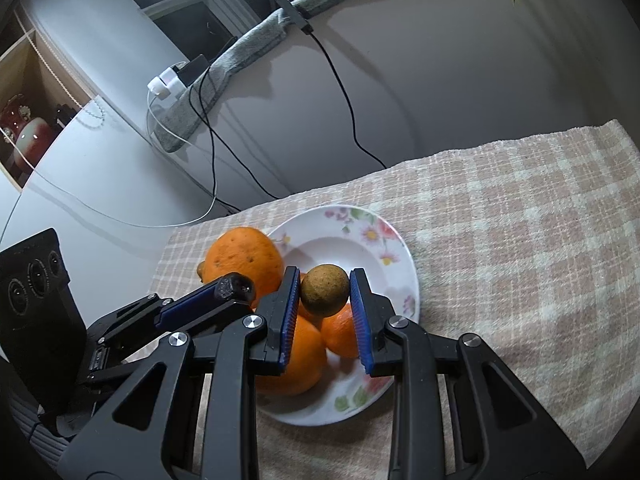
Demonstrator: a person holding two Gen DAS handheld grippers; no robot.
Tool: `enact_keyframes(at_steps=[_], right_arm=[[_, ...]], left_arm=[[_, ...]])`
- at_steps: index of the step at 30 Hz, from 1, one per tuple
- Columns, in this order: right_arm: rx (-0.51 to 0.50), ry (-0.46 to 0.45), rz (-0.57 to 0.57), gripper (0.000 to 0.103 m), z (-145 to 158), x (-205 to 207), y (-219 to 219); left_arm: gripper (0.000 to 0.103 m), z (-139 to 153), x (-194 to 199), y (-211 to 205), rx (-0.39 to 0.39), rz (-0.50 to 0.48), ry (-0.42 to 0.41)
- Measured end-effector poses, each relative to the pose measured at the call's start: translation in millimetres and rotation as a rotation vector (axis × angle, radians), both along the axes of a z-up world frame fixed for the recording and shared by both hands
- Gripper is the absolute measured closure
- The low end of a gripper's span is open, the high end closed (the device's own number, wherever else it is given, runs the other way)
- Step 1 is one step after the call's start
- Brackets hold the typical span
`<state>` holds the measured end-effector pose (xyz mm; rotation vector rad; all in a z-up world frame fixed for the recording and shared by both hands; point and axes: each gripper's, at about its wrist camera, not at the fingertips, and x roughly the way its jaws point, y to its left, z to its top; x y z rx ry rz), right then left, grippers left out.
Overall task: Organize fruits
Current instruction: 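Carry the plum and the light-brown fruit in both tools over the plate, then open the left tool over the plate while the right tool opens to drop its fruit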
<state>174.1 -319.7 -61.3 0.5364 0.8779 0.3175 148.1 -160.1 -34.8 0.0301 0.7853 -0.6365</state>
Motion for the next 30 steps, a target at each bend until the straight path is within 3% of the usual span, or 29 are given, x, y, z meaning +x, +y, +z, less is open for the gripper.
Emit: enact_keyframes(at_steps=[14, 15, 16, 20, 22, 30], right_arm=[[0.012, 0.02, -0.007, 0.076, -3.8, 6.2, -3.3], [0.012, 0.023, -0.009, 0.076, -3.9, 6.0, -3.5], [0.013, 0.025, -0.01, 0.074, -3.8, 6.4, -3.9], [0.012, 0.021, -0.033, 0.042, -1.9, 4.1, -6.5], [0.018, 0.013, -0.045, 0.037, 0.0, 2.9, -9.2], [0.023, -0.003, -0.063, 0.021, 5.8, -0.2, -13.6]], left_arm=[[0.079, -0.5, 3.3, -1.8, 0.011, 0.002, 0.004], [0.073, -0.5, 3.0, -1.8, 0.011, 0.003, 0.004], [0.069, -0.2, 2.8, -1.4, 0.01, 0.005, 0.003], [0.057, 1.0, 2.0, -0.4, 0.01, 0.008, 0.001], [0.041, 1.6, 1.1, 0.3, 0.011, 0.012, 0.0], [0.033, 2.9, -2.3, -0.2, 0.012, 0.019, 0.001]])
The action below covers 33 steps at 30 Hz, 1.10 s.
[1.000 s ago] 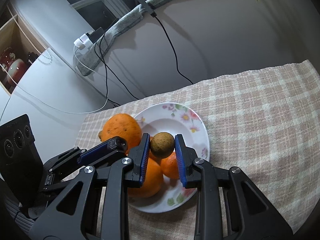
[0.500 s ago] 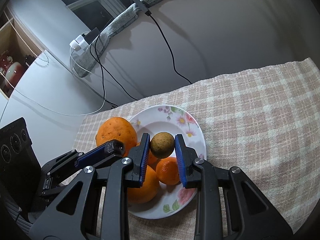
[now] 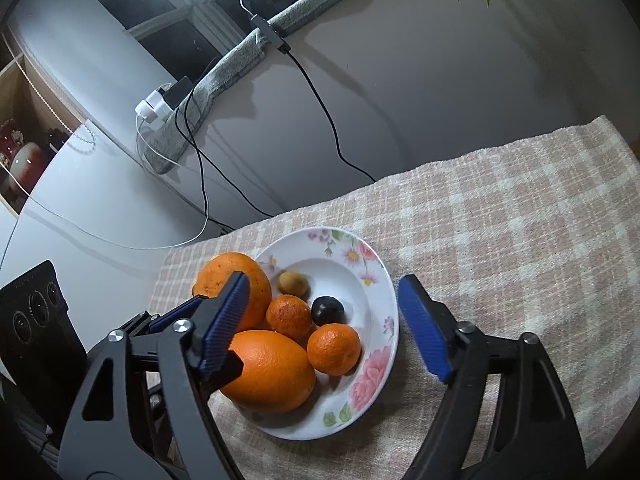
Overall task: Organize fruits
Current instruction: 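Open the left tool over the plate while the right tool opens to drop its fruit, then move both open tools back toward the loose kiwi and kumquat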
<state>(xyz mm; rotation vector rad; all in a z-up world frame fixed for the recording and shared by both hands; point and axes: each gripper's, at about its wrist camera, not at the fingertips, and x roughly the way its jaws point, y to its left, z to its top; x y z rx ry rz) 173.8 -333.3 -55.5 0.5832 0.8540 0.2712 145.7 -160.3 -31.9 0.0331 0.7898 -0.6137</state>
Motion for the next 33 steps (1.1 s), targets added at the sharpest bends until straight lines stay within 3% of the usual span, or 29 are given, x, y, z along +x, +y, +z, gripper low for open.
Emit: enact_keyframes(at_steps=[13, 33], right_arm=[[-0.027, -0.067, 0.004, 0.016, 15.9, -16.3, 8.5], [-0.224, -0.179, 0.201, 0.016, 47.6, -61.3, 88.0]], left_arm=[[0.033, 7.9, -14.4, 25.8, -0.008, 0.047, -0.026], [0.033, 18.5, -40.1, 96.9, -0.041, 0.167, -0.048]])
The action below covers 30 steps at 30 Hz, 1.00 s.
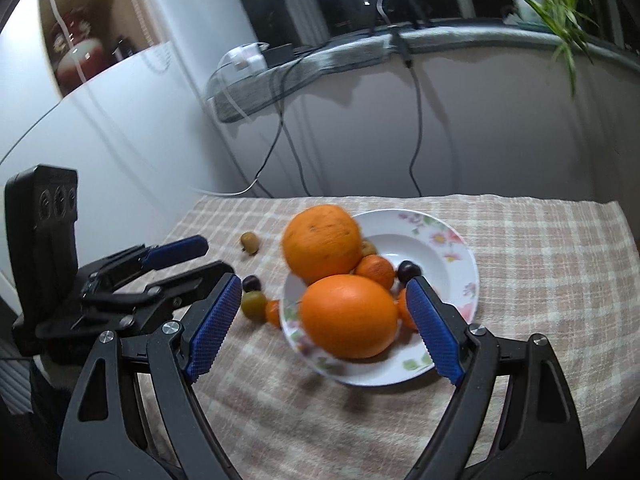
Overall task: Organize fruits
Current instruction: 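Move both open tools back toward the loose kiwi and kumquat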
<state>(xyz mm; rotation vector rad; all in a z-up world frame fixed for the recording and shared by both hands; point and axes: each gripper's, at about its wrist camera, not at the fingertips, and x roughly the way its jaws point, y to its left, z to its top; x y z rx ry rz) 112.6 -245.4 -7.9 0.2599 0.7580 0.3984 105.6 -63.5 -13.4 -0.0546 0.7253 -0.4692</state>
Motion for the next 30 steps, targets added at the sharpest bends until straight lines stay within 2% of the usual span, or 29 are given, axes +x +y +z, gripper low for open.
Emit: enact_keyframes(at_steps=[12, 15, 21, 23, 30], right_arm=[[-0.045, -0.02, 0.078, 0.016, 0.5, -20.7, 35.2], [-0.047, -0.013, 0.107, 0.017, -3.9, -24.8, 47.2], [-0.058, 0.049, 0.175, 0.035, -23.5, -27.5, 70.5], [-0.081, 0.073, 0.177, 0.044, -33.1, -27.0, 78.1], [-0.078, 0.147, 0.15, 0.059, -57.9, -17.8, 89.7]], left_arm=[[0.034, -13.7, -5.9, 41.9, -0.009, 0.057, 0.026], [0.045, -21.6, -6.8, 47.9, -0.008, 0.047, 0.045], [0.056, -33.6, -5.8, 54.0, -0.016, 0.021, 0.082], [0.059, -36.8, -5.6, 54.8, -0.017, 0.009, 0.092], [0.064, -46.7, -0.6, 52.4, -0.017, -0.03, 0.124]])
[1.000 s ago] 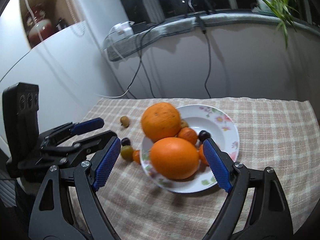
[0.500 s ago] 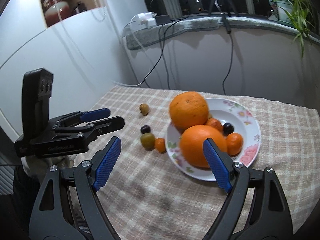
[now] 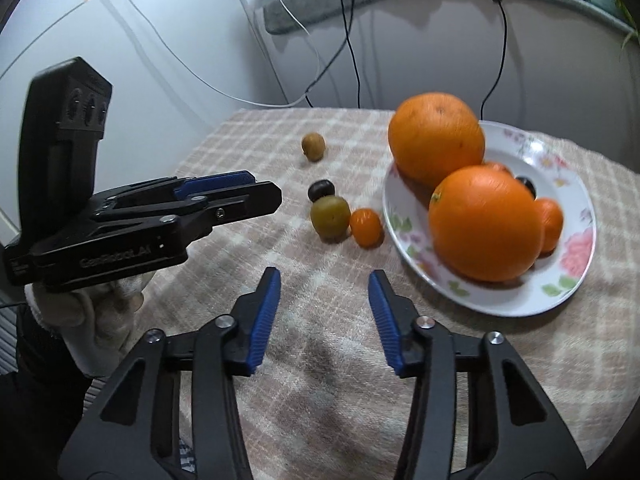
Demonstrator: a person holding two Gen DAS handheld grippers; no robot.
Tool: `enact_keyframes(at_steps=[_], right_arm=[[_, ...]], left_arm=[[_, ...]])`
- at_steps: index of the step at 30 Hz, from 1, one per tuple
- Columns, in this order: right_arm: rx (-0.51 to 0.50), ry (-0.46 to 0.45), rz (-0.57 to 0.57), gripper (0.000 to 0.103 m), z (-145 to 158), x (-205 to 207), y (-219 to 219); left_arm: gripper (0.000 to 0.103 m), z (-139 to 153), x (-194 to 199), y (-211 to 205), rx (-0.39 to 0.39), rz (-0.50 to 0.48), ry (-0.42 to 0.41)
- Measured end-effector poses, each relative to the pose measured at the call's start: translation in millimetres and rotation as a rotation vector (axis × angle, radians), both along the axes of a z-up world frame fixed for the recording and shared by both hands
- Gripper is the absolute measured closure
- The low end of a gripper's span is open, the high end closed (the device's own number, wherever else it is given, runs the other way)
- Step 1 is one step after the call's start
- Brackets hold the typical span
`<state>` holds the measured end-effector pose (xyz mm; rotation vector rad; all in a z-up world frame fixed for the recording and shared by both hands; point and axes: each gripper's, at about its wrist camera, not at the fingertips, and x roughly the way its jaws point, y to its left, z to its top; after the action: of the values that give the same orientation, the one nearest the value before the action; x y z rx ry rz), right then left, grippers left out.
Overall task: Organize fruits
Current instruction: 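Move both open tools back toward the loose kiwi and kumquat, then close the left tool on the green kiwi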
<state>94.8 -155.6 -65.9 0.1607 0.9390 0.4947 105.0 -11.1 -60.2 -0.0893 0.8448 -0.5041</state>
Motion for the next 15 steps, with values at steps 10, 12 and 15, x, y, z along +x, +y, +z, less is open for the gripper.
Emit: enact_keyframes(at_steps=[10, 12, 15], right_arm=[[0.004, 0.032, -0.041, 0.066, -15.4, 12.4, 11.2], [-0.001, 0.032, -0.041, 0.066, -17.1, 13.6, 13.7], [-0.006, 0.036, -0.038, 0.066, -19.6, 18.6, 19.8]], left_arm=[[0.068, -8.7, 6.9, -9.3, 0.005, -0.056, 0.022], [0.068, -9.6, 9.3, -11.6, 0.009, -0.064, 0.023], [0.068, -12.5, 13.3, -15.6, 0.021, -0.077, 0.026]])
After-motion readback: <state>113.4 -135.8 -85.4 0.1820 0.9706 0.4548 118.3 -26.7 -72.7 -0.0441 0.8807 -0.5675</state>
